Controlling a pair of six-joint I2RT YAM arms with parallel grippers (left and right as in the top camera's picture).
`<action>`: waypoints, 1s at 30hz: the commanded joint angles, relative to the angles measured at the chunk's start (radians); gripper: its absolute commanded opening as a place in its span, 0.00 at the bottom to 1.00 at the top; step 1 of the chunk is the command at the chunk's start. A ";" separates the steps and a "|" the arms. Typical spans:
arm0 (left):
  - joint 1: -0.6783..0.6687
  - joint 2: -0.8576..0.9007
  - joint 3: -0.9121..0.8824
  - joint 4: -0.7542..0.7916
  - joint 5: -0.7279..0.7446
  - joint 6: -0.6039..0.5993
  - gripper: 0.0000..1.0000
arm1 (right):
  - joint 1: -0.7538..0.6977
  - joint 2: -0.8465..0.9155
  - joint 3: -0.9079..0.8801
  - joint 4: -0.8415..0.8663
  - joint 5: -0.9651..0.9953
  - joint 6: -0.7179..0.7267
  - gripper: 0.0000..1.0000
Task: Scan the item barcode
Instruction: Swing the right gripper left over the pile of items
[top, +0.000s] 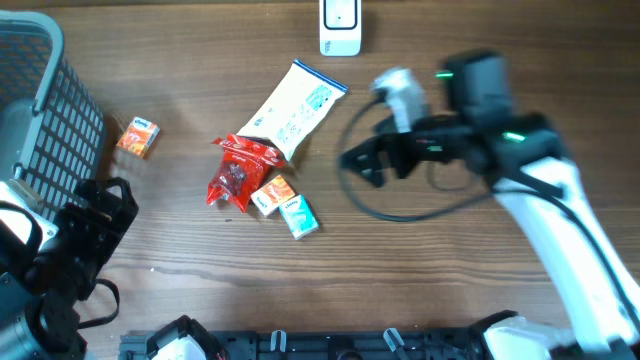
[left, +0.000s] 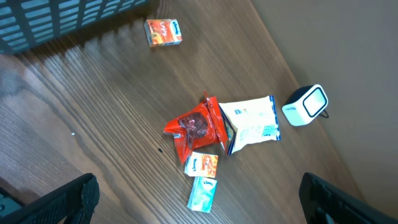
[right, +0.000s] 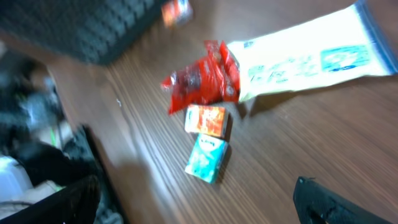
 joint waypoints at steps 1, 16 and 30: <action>0.007 0.000 0.006 0.003 -0.003 -0.010 1.00 | 0.126 0.102 0.021 0.061 0.221 -0.066 1.00; 0.007 0.000 0.006 0.003 -0.007 -0.009 1.00 | 0.315 0.396 0.325 -0.054 0.454 -0.147 1.00; 0.007 0.000 0.006 0.003 -0.006 -0.009 1.00 | 0.311 0.428 0.302 0.172 0.270 -0.081 1.00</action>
